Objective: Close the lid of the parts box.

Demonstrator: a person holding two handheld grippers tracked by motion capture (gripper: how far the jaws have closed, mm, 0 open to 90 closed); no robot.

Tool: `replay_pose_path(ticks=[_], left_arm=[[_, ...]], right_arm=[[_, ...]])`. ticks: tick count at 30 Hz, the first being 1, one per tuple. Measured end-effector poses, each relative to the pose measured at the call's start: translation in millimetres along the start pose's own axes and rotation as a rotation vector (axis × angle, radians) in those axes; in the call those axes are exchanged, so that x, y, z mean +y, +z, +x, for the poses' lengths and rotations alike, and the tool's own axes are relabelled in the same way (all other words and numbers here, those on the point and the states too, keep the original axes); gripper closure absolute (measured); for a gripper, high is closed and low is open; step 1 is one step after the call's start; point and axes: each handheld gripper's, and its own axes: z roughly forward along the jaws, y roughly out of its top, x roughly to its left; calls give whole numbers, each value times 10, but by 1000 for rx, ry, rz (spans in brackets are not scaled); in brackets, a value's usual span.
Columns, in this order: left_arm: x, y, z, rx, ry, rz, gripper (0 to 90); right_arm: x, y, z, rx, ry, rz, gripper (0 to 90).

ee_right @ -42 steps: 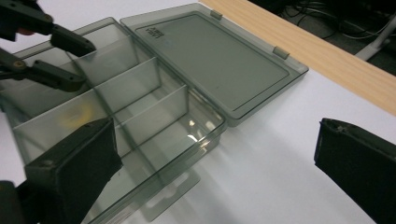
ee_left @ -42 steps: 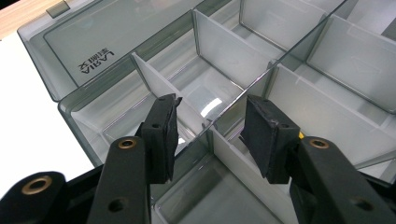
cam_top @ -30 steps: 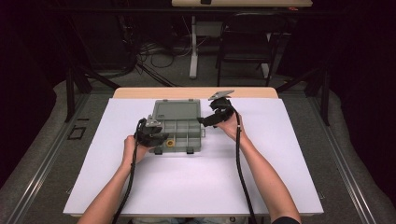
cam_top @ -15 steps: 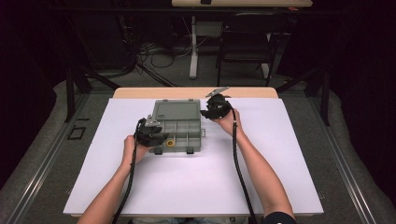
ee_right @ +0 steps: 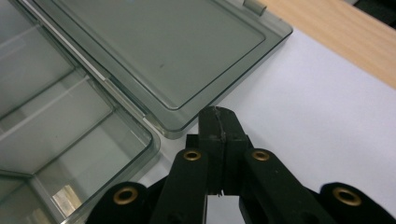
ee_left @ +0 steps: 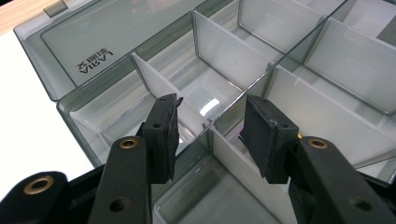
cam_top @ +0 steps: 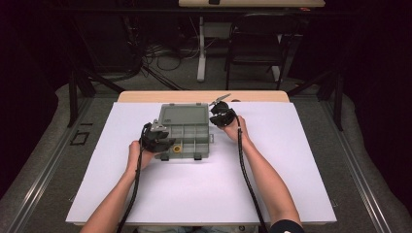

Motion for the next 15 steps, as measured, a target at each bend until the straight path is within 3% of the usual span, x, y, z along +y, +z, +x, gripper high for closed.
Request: replay_pose_path(ticks=[8, 15], left_arm=[[-2, -2, 9, -6, 1, -2, 561], [-4, 0, 13, -10, 2, -4, 563]], right_arm=[[-31, 93, 18, -3, 6, 52, 900], [-41, 150, 20, -3, 8, 62, 900]])
